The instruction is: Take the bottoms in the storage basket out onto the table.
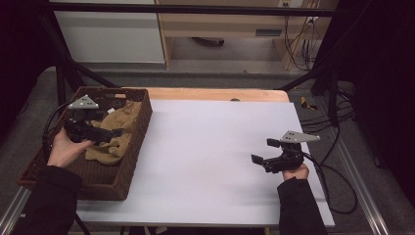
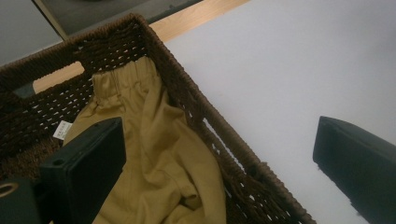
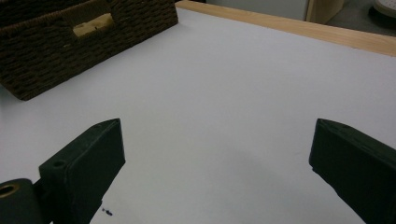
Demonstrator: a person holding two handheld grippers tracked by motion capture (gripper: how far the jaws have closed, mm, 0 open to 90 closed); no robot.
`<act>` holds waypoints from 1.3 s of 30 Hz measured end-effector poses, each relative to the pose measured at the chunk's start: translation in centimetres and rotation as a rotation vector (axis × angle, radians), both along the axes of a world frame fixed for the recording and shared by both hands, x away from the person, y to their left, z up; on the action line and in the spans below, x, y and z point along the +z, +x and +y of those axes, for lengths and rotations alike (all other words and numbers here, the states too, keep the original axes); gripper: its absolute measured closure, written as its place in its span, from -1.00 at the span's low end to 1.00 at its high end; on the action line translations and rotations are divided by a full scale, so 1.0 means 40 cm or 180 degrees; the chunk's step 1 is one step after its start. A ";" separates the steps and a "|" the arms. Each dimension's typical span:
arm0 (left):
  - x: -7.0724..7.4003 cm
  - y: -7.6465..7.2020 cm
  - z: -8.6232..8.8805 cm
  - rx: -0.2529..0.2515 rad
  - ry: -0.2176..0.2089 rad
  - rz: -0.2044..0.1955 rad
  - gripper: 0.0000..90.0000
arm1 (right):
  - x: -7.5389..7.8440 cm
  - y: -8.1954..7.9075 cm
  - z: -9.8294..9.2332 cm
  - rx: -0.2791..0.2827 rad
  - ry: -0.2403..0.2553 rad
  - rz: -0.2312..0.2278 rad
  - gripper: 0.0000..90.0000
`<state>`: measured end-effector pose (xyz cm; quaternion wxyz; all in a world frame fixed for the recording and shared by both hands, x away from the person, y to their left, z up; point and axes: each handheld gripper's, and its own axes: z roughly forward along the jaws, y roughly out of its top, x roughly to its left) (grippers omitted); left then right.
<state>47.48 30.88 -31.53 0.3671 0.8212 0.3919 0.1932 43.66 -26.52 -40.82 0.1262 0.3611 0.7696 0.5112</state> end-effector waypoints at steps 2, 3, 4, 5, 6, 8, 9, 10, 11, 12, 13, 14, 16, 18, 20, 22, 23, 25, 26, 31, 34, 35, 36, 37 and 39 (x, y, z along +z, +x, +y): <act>-0.003 0.005 0.001 0.0013 0.0015 0.0018 -0.95 | 0.000 0.000 0.000 0.0003 -0.0001 -0.0005 -0.91; -0.006 0.011 0.002 0.0028 0.0022 0.0036 -0.95 | 0.000 0.000 0.000 0.0002 -0.0001 -0.0004 -0.91; -0.008 0.014 0.002 0.0036 0.0028 0.0047 -0.95 | -0.001 0.000 0.000 0.0000 -0.0005 -0.0004 -0.91; -0.009 0.017 0.002 0.0043 0.0037 0.0048 -0.95 | -0.001 0.000 0.000 0.0000 -0.0005 -0.0004 -0.91; -0.012 0.021 0.002 0.0049 0.0038 0.0059 -0.95 | -0.001 0.000 0.000 -0.0001 -0.0007 -0.0002 -0.91; -0.015 0.026 -0.001 0.0050 0.0047 0.0064 -0.95 | -0.001 0.000 0.001 0.0000 -0.0008 0.0007 -0.91; -0.019 0.031 -0.003 0.0057 0.0068 0.0077 -0.95 | -0.001 0.000 0.001 0.0004 -0.0016 0.0004 -0.91; -0.020 0.034 -0.004 0.0056 0.0072 0.0083 -0.95 | -0.001 0.000 0.001 0.0000 -0.0015 0.0006 -0.91; -0.020 0.034 -0.004 0.0056 0.0072 0.0083 -0.95 | -0.001 0.000 0.001 0.0000 -0.0015 0.0006 -0.91; -0.023 0.037 -0.004 0.0059 0.0075 0.0090 -0.95 | -0.001 0.000 0.001 -0.0001 -0.0016 0.0008 -0.91; -0.025 0.040 -0.005 0.0061 0.0070 0.0093 -0.95 | -0.001 0.001 0.001 0.0000 -0.0017 0.0008 -0.91; -0.029 0.045 -0.006 0.0071 0.0082 0.0102 -0.95 | -0.002 0.000 0.001 0.0006 -0.0025 0.0011 -0.91; -0.031 0.049 -0.006 0.0080 0.0093 0.0106 -0.95 | -0.002 0.001 0.001 0.0007 -0.0030 0.0010 -0.91; -0.038 0.057 -0.006 0.0098 0.0099 0.0127 -0.95 | -0.002 0.001 0.001 0.0003 -0.0028 0.0009 -0.91; -0.046 0.066 -0.004 0.0123 0.0100 0.0160 -0.95 | -0.002 0.000 0.001 0.0003 -0.0028 0.0008 -0.91; -0.050 0.070 -0.003 0.0153 0.0116 0.0175 -0.95 | -0.002 0.000 0.001 0.0005 -0.0027 0.0006 -0.91; -0.052 0.072 -0.002 0.0168 0.0122 0.0184 -0.95 | -0.002 0.000 0.001 0.0003 -0.0026 0.0005 -0.91; -0.060 0.081 0.004 0.0199 0.0122 0.0238 -0.95 | -0.002 0.000 0.002 0.0002 -0.0029 0.0011 -0.91; -0.060 0.081 0.004 0.0199 0.0122 0.0238 -0.95 | -0.002 0.000 0.002 0.0002 -0.0029 0.0011 -0.91; -0.075 0.094 0.018 0.0306 0.0151 0.0298 -0.95 | -0.002 0.001 0.002 0.0001 -0.0028 0.0013 -0.91; -0.082 0.099 0.024 0.0343 0.0172 0.0296 -0.96 | -0.003 0.001 0.003 0.0001 -0.0032 0.0014 -0.91; -0.083 0.100 0.026 0.0342 0.0172 0.0309 -0.96 | -0.003 0.001 0.003 0.0009 -0.0038 0.0007 -0.91; -0.086 0.103 0.029 0.0342 0.0145 0.0310 -0.96 | -0.003 0.001 0.003 0.0008 -0.0036 0.0011 -0.91; -0.088 0.105 0.030 0.0342 0.0141 0.0317 -0.96 | -0.003 0.001 0.003 0.0007 -0.0039 0.0009 -0.91; -0.095 0.111 0.031 0.0360 0.0132 0.0308 -0.96 | -0.003 0.001 0.002 0.0006 -0.0030 0.0008 -0.91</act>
